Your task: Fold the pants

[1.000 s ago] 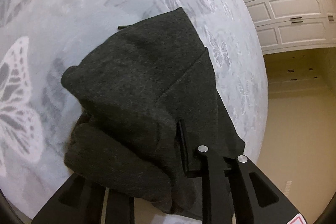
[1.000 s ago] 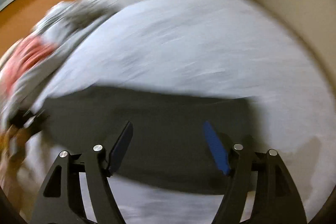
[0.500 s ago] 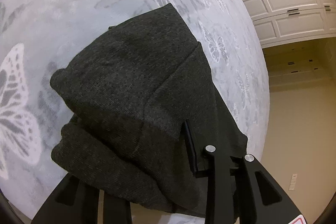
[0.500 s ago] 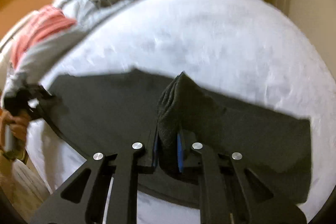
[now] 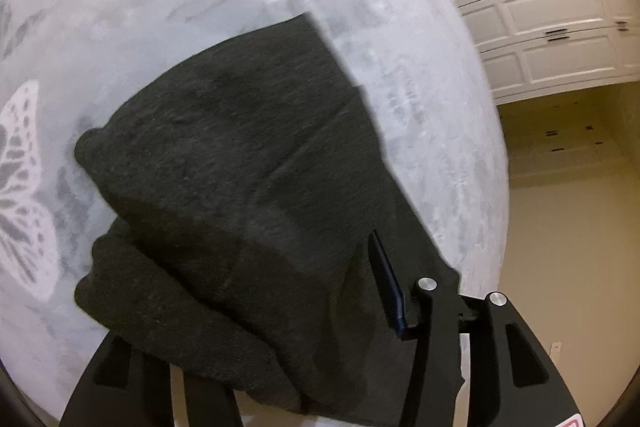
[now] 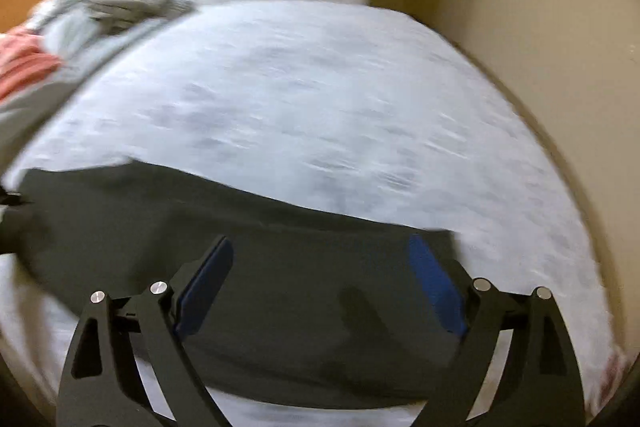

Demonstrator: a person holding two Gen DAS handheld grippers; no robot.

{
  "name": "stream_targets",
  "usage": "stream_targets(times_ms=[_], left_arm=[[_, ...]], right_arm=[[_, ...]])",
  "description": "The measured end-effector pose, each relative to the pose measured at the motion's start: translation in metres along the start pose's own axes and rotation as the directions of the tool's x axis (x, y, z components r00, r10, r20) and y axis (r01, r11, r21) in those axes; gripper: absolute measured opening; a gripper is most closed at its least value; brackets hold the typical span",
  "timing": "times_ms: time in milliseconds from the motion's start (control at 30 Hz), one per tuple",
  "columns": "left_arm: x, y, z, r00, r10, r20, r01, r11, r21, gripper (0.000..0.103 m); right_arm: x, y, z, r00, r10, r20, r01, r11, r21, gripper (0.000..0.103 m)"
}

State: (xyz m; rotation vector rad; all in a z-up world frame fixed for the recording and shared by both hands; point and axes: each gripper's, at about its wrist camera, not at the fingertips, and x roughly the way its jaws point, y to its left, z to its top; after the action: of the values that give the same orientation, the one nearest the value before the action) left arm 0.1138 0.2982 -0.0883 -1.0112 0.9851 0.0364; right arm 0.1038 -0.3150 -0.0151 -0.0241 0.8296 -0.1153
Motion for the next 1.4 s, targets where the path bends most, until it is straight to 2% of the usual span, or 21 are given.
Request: stream_targets(times_ms=[67,167,200,267,300,333,367,400,433,533,667,800,900,933,1033,1100,1167,1267,1333,1367,1400], left_arm=[[-0.010,-0.017,-0.007,0.998,-0.029,0.051,0.026,0.997,0.067,0.020],[-0.040,-0.075,-0.038,0.984,-0.125,0.125,0.082,0.948,0.308,0.012],[-0.049,-0.095,-0.055,0.977,-0.174,0.122,0.115,0.916,0.385,0.012],[-0.060,-0.143,-0.107,0.961,-0.272,0.049,0.195,0.793,0.577,0.013],[-0.059,-0.160,-0.132,0.958,-0.288,-0.002,0.219,0.725,0.653,0.016],[-0.051,-0.178,-0.164,0.957,-0.281,-0.072,0.241,0.632,0.736,0.033],[-0.044,-0.187,-0.184,0.958,-0.265,-0.110,0.248,0.574,0.781,0.056],[-0.036,-0.191,-0.200,0.964,-0.245,-0.104,0.225,0.540,0.811,0.063],[-0.031,-0.193,-0.209,0.970,-0.232,-0.070,0.186,0.530,0.827,0.075],[-0.027,-0.192,-0.211,0.978,-0.204,-0.048,0.150,0.520,0.841,0.080],[-0.040,-0.174,-0.183,0.975,-0.221,0.026,0.116,0.605,0.787,0.087],[-0.040,-0.157,-0.153,0.983,-0.132,0.124,-0.001,0.677,0.736,0.087],[-0.036,-0.146,-0.144,0.986,-0.086,0.142,-0.044,0.691,0.722,0.087],[-0.032,-0.144,-0.142,0.988,-0.070,0.137,-0.051,0.692,0.720,0.087],[-0.027,-0.140,-0.140,0.991,-0.051,0.120,-0.052,0.692,0.720,0.087],[-0.026,-0.140,-0.142,0.990,-0.053,0.128,-0.057,0.689,0.723,0.087],[-0.029,-0.141,-0.144,0.989,-0.068,0.135,-0.052,0.686,0.726,0.087],[-0.030,-0.144,-0.149,0.989,-0.076,0.125,-0.041,0.676,0.735,0.087],[-0.023,-0.145,-0.155,0.992,-0.061,0.113,-0.045,0.662,0.749,0.087],[-0.019,-0.146,-0.158,0.992,-0.053,0.114,-0.052,0.655,0.754,0.087],[-0.014,-0.147,-0.160,0.992,-0.040,0.117,-0.063,0.648,0.759,0.087]], right_arm=[[0.003,-0.010,0.004,1.000,0.000,-0.011,0.000,1.000,0.029,0.087],[0.001,-0.021,0.010,1.000,0.012,0.012,-0.012,0.998,0.061,0.088],[-0.003,-0.021,0.007,1.000,0.007,0.017,-0.008,0.998,0.062,0.089],[-0.003,-0.023,0.002,1.000,0.004,0.016,-0.005,0.998,0.065,0.090],[-0.004,-0.024,-0.001,1.000,0.009,0.009,-0.010,0.998,0.068,0.090],[-0.002,-0.025,-0.002,1.000,0.024,0.000,-0.024,0.997,0.077,0.090],[-0.008,-0.021,-0.007,0.999,0.038,-0.006,-0.037,0.996,0.087,0.090],[-0.009,-0.022,-0.010,0.997,0.072,-0.016,-0.070,0.992,0.105,0.090],[-0.007,-0.022,-0.011,0.994,0.106,-0.021,-0.103,0.988,0.119,0.090],[-0.005,-0.015,-0.016,0.974,0.223,-0.047,-0.215,0.968,0.130,0.090],[0.009,0.005,-0.019,0.934,0.340,-0.113,-0.325,0.937,0.129,0.090],[0.033,0.022,-0.027,0.901,0.373,-0.219,-0.344,0.925,0.161,0.090],[0.047,0.028,-0.042,0.858,0.438,-0.269,-0.390,0.896,0.214,0.090],[0.047,0.031,-0.046,0.861,0.437,-0.261,-0.391,0.896,0.210,0.089],[0.034,0.046,-0.043,0.892,0.402,-0.206,-0.387,0.915,0.112,0.029],[0.011,0.039,-0.025,0.877,0.464,-0.125,-0.453,0.885,0.103,0.011],[-0.022,0.020,-0.004,0.874,0.486,-0.014,-0.483,0.871,0.091,0.011],[-0.045,-0.012,0.008,0.938,0.342,0.053,-0.344,0.939,0.027,0.012],[-0.013,-0.038,-0.005,0.971,0.228,-0.071,-0.223,0.972,0.070,0.018],[0.010,-0.049,-0.016,0.969,0.187,-0.164,-0.171,0.979,0.109,0.019],[0.037,-0.061,-0.030,0.949,0.120,-0.293,-0.074,0.984,0.164,0.019]])
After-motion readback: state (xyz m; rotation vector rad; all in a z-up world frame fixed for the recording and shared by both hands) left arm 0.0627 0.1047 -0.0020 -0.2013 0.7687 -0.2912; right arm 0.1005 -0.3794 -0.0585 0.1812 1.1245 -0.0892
